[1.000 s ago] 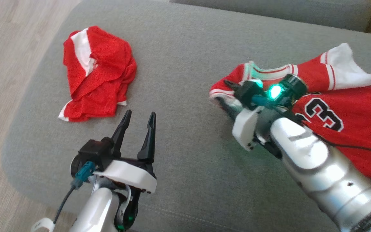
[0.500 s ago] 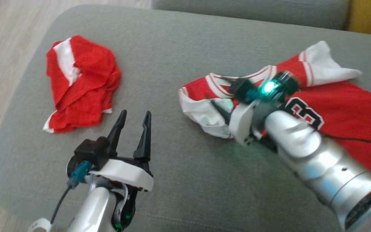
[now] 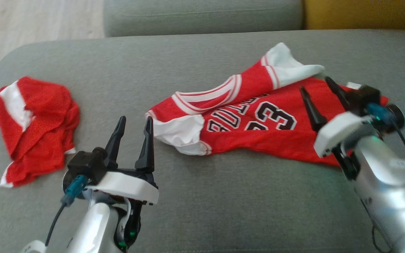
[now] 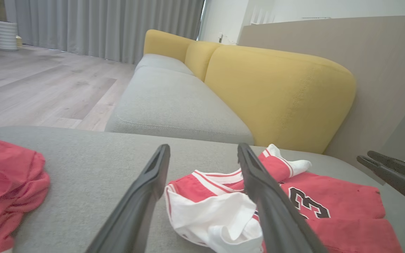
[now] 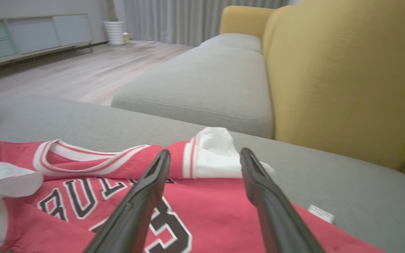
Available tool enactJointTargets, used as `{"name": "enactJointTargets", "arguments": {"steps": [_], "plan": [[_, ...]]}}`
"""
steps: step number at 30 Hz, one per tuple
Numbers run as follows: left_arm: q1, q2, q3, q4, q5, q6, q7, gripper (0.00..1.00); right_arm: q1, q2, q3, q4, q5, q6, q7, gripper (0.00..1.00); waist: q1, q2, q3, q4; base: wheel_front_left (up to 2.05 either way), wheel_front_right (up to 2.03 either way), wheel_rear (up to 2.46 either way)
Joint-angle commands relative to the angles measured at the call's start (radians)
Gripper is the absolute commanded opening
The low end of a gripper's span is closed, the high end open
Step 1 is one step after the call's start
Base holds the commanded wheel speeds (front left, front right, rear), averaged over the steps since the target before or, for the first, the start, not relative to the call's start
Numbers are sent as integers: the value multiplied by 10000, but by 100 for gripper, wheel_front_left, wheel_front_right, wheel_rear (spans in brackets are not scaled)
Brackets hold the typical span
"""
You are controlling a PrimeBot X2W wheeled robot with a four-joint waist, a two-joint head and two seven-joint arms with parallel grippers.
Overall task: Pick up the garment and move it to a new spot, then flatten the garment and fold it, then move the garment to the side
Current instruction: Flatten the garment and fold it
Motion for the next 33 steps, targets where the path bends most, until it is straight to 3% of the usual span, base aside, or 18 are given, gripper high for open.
{"name": "enactJointTargets", "arguments": {"steps": [1, 8, 16, 28, 33], "plan": [[-251, 51, 357, -394, -86, -6, -51, 100, 45, 2, -104, -411, -127, -9, -157, 100, 0, 0, -70, -317, 0, 0, 0], [-176, 51, 326, -422, -98, -6, -51, 100, 2561, 761, -2862, -2700, -1171, -9, -196, 100, 0, 0, -25, -939, 0, 0, 0], [-91, 51, 316, -428, -54, -36, -51, 100, 4092, 1636, -4279, -4270, -1992, -9, 291, 100, 0, 0, 83, -1202, 0, 0, 0], [-273, 51, 155, -396, 38, -115, -51, 100, 4564, 2005, -5628, -4227, -1567, -9, 1928, 100, 0, 0, 661, -943, 0, 0, 0], [-379, 51, 138, -367, 125, -158, -51, 100, 4363, 2018, -5552, -3731, -1000, -9, 2154, 100, 0, 0, 860, -803, 0, 0, 0]]}}
